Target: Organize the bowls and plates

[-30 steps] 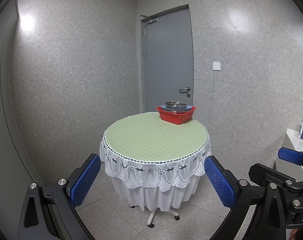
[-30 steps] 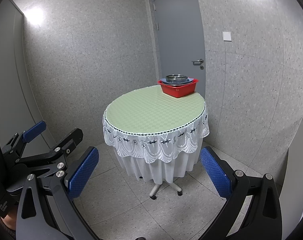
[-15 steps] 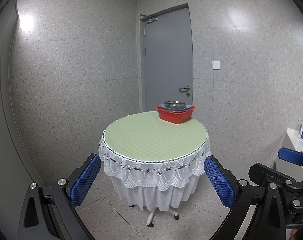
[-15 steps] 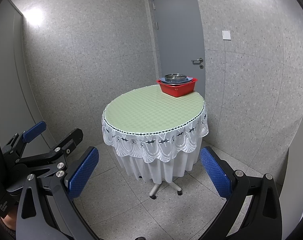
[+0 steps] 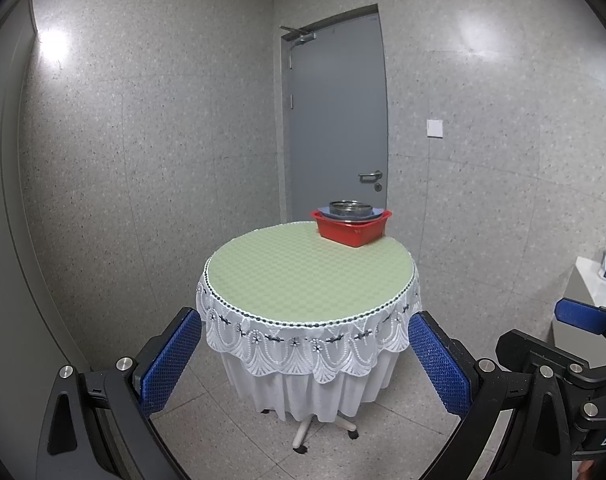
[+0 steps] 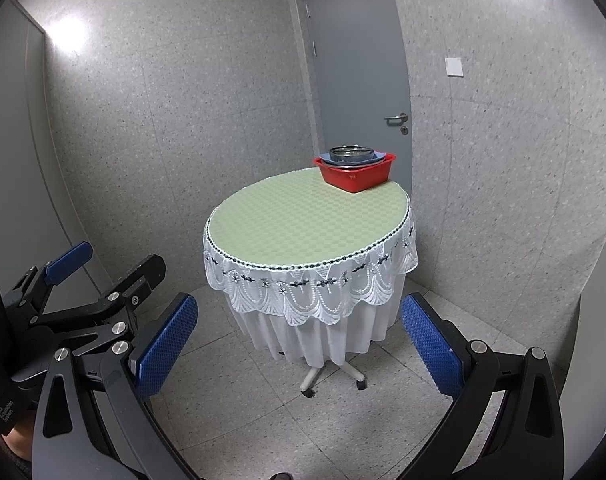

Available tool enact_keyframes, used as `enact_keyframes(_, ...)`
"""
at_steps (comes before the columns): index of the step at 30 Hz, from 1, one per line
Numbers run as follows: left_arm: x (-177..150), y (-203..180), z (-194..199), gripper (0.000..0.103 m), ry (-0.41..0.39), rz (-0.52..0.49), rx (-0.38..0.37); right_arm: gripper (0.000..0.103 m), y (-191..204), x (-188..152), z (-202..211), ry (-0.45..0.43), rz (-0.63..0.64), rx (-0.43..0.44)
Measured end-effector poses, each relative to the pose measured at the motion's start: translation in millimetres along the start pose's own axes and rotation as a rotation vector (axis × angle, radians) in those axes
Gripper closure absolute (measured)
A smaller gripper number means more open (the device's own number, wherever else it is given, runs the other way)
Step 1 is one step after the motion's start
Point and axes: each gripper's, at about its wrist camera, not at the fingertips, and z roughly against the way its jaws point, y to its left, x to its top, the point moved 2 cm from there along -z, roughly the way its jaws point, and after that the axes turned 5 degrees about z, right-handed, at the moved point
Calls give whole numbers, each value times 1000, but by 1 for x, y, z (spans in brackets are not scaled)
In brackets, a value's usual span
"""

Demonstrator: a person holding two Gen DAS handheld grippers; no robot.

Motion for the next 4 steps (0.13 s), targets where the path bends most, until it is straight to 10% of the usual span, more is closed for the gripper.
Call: enact_keyframes(4, 4, 0, -6, 1, 11, -3, 3, 0, -3, 3, -5, 7, -5, 5)
